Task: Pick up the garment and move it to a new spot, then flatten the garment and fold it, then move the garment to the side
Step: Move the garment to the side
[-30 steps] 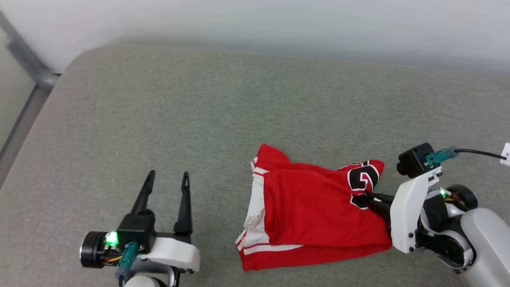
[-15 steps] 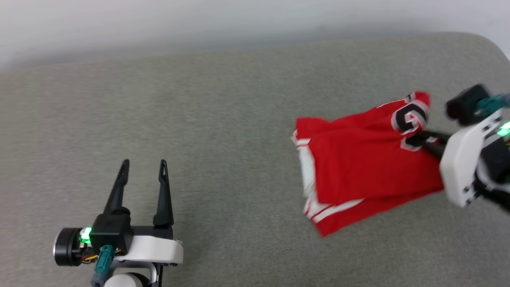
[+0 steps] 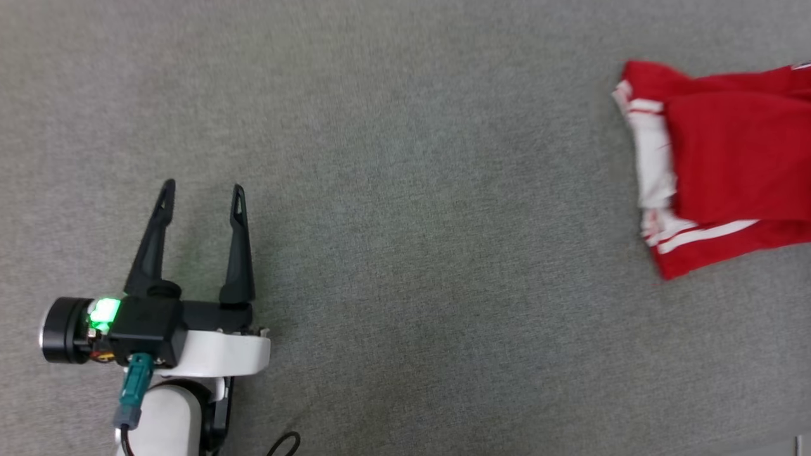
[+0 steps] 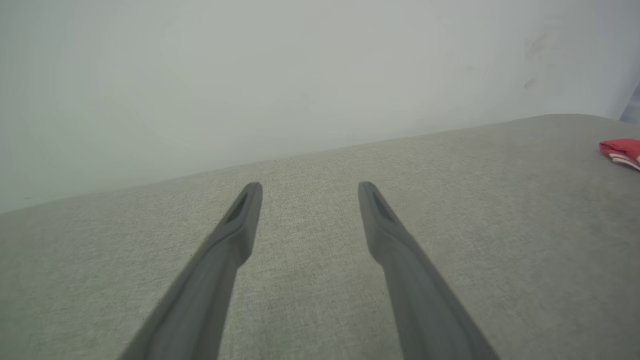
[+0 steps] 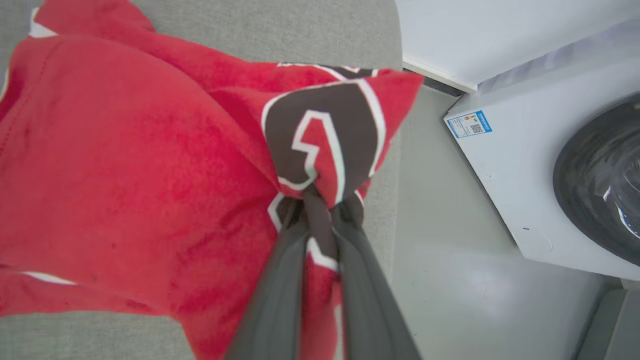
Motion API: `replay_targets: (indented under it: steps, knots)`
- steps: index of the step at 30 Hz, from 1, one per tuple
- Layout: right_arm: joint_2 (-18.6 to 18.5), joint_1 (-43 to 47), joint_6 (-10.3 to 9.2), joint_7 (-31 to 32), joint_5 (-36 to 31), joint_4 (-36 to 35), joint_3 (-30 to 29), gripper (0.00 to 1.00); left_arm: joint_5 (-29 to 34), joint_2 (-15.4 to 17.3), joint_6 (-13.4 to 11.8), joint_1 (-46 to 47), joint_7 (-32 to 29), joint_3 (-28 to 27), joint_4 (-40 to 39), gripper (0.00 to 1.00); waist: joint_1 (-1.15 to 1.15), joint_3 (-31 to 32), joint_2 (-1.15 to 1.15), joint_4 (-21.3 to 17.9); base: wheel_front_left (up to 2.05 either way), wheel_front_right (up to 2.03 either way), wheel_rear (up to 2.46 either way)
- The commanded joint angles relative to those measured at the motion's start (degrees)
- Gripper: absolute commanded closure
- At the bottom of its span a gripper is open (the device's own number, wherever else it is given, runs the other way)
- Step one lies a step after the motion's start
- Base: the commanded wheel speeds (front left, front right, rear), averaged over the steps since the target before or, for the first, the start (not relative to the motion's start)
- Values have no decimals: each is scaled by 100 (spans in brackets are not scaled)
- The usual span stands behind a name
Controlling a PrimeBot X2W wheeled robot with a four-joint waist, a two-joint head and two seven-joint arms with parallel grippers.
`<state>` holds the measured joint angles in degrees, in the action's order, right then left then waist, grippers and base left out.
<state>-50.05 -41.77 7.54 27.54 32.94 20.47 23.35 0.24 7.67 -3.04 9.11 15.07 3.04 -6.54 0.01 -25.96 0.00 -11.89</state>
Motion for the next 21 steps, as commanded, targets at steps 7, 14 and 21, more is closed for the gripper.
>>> replay_targets:
  steps: [7, 14, 21]
  knots:
    - [-153, -360, -11, -147, -317, 862, -645, 100, 38, 150, 2, 197, 13, -32, -217, 0, -1, -597, 0, 15, 0, 0, 0]
    - [72, -572, -11, -351, -626, 1478, -1189, 100, 37, 181, -38, 294, 13, 6, -289, 0, -1, -706, 0, 71, 0, 0, 0]
    - [377, -542, -11, -743, -1113, 1766, -1497, 0, -44, 89, -113, 184, 13, 73, -185, 0, -1, -369, 0, 117, 0, 0, 0]
